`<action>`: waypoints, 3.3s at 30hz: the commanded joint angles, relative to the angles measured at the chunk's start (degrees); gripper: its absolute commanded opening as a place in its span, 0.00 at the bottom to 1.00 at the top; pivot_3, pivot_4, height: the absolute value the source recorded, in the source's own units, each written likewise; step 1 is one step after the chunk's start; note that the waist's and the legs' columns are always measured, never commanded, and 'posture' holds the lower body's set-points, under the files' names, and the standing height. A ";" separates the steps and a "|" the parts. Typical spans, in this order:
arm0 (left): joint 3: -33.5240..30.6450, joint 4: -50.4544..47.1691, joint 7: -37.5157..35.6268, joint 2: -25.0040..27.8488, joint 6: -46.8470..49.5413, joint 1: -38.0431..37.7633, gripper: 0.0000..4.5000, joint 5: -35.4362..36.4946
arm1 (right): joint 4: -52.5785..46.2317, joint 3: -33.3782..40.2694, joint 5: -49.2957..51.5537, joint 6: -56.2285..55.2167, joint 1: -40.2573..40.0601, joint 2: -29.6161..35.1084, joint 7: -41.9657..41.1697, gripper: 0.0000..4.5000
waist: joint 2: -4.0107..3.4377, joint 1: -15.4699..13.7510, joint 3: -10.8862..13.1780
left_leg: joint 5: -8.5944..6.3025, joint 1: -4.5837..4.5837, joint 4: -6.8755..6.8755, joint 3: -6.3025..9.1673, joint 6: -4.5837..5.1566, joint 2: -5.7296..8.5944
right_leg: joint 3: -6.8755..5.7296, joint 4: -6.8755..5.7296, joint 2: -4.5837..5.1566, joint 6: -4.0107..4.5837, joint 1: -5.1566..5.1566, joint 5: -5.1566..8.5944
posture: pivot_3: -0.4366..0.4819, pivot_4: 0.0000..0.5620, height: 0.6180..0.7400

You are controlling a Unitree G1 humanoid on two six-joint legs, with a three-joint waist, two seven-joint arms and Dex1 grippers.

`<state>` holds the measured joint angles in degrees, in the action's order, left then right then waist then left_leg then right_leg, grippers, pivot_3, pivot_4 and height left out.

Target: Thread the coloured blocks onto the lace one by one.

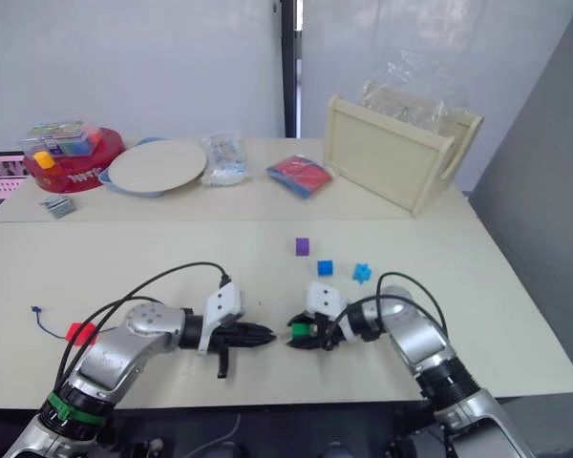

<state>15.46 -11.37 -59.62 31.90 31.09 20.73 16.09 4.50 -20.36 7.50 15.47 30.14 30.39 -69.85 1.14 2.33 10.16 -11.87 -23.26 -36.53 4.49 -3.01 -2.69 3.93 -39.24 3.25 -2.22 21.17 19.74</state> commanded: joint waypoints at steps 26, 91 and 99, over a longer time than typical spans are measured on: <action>2.65 0.93 -2.22 -6.98 -2.35 4.35 0.00 -1.56 | -4.27 -0.49 0.19 7.33 -2.87 -3.61 3.42 0.31 | 0.01 -0.46 -0.02 | -0.01 0.08 -0.20 0.02 0.01 0.05 | 0.00 0.02 0.02 -0.12 -0.17 -0.07 | 0.48 0.27 1.00; -5.27 2.82 -7.08 5.55 -5.31 1.74 0.50 -0.32 | -8.63 0.22 -0.84 12.84 -6.78 -3.77 9.42 0.31 | 0.04 1.29 -0.05 | -0.04 0.14 -0.08 0.02 0.06 -0.05 | 0.04 0.07 -0.09 -0.12 -0.16 -0.07 | 0.48 0.27 1.00; -2.98 9.01 -7.23 5.55 -10.75 0.85 0.50 -2.93 | -8.96 0.66 -0.51 13.12 -6.68 -3.32 9.19 0.31 | 0.04 0.98 -0.05 | -0.04 0.13 -0.06 0.02 0.06 -0.05 | 0.03 0.08 -0.08 -0.12 -0.15 -0.06 | 0.48 0.27 1.00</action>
<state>11.88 -2.37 -66.98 38.13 21.51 20.71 13.39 -5.12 -17.69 6.96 27.94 24.17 27.37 -60.75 1.19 3.31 10.11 -11.90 -23.12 -36.60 4.51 -2.95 -2.74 3.96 -39.16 3.17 -2.34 21.01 19.68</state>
